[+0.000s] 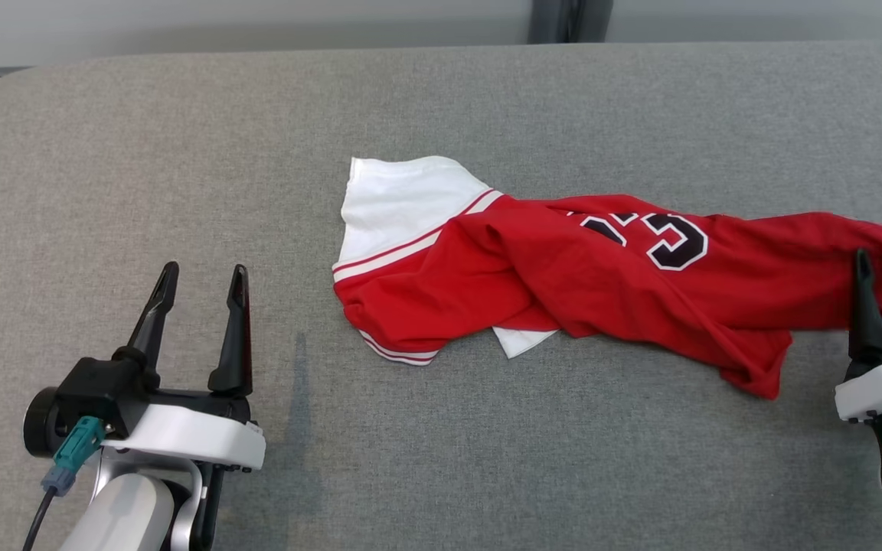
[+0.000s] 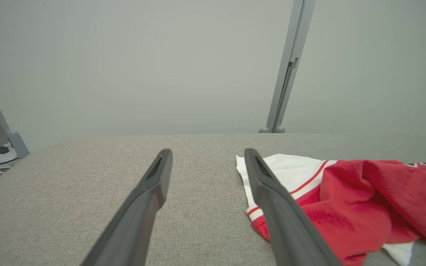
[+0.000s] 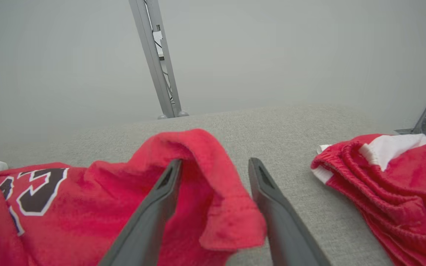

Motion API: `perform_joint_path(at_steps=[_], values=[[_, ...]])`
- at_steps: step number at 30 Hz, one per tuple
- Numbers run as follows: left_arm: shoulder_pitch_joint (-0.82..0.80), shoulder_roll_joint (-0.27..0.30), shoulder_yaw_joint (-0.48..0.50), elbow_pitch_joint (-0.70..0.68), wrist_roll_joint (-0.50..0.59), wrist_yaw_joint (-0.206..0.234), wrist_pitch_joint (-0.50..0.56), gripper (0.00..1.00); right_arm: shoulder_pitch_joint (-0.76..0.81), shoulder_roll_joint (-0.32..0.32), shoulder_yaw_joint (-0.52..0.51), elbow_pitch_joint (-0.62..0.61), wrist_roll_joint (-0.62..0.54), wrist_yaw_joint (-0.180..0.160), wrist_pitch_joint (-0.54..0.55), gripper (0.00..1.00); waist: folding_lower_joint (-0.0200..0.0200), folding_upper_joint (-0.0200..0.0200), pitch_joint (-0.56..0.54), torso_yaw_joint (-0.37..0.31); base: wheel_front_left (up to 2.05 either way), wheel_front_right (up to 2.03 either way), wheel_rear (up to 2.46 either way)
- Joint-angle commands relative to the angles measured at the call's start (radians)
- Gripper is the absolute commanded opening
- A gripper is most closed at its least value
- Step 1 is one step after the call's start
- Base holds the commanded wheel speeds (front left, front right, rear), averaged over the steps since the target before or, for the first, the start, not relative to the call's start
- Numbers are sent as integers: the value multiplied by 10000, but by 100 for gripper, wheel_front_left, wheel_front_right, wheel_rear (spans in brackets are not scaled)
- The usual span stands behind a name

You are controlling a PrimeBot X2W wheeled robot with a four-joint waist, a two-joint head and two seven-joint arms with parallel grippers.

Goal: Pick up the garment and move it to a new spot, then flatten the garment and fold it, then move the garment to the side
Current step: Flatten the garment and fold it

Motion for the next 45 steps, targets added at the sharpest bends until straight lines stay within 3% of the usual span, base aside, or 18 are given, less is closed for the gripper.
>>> perform_joint_path(at_steps=[1,8,20,36,45], values=[[83,14,85,25,-20,6,-38,100,147,-90,-25,-309,-24,2,-87,100,0,0,-131,-27,0,0,0],[460,27,204,73,-126,50,-80,100,1111,250,-9,-2103,-747,2,-59,100,0,0,-739,-125,0,0,0],[1172,22,175,-11,-257,146,-87,100,2975,1153,195,-4747,-1852,0,1251,100,0,0,-1525,-207,0,0,0],[1198,89,47,-186,-259,232,15,100,3401,1430,141,-5524,-1882,2,1588,100,0,0,-1444,-238,0,0,0],[-1059,30,-504,-257,292,-264,555,100,2877,1388,280,-5718,-1653,2,1516,100,0,0,-532,-464,0,0,0]])
